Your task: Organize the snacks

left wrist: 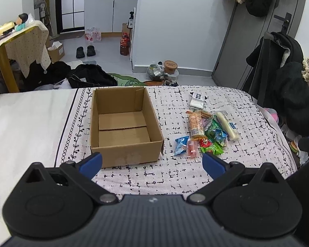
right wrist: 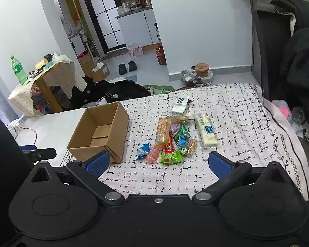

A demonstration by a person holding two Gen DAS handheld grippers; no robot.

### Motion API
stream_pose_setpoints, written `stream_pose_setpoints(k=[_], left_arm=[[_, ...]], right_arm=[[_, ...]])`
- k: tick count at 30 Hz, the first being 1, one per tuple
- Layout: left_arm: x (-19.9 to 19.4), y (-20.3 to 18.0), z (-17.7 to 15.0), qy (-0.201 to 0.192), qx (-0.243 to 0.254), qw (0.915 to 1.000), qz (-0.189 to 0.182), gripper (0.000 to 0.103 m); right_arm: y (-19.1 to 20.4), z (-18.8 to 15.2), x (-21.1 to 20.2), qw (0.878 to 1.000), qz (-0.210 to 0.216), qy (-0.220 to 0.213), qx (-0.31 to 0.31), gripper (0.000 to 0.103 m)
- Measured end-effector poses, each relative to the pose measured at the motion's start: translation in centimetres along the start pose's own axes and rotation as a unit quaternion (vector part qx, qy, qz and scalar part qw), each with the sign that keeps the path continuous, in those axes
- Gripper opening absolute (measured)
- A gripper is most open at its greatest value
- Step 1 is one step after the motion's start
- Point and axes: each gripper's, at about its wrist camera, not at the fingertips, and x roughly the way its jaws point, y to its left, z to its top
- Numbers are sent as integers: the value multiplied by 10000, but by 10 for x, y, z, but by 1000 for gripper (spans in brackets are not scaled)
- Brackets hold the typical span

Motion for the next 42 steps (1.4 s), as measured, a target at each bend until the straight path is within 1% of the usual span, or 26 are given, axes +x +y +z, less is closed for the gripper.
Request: stream_pose_setpoints(k=[9,19,42], left_arm=[[1,-2,2,11,50,10000,28,103],[2,-2,2,49,51,10000,-24,103],[2,-3,3,73,68,9999,-29,103]], right_arm=[[-1,0,1,10000,-48,1,-16,103],[0,-2,-3,9999,-116,-43,-63,103],[1,0,-3,9999,-109,-43,-55,103]])
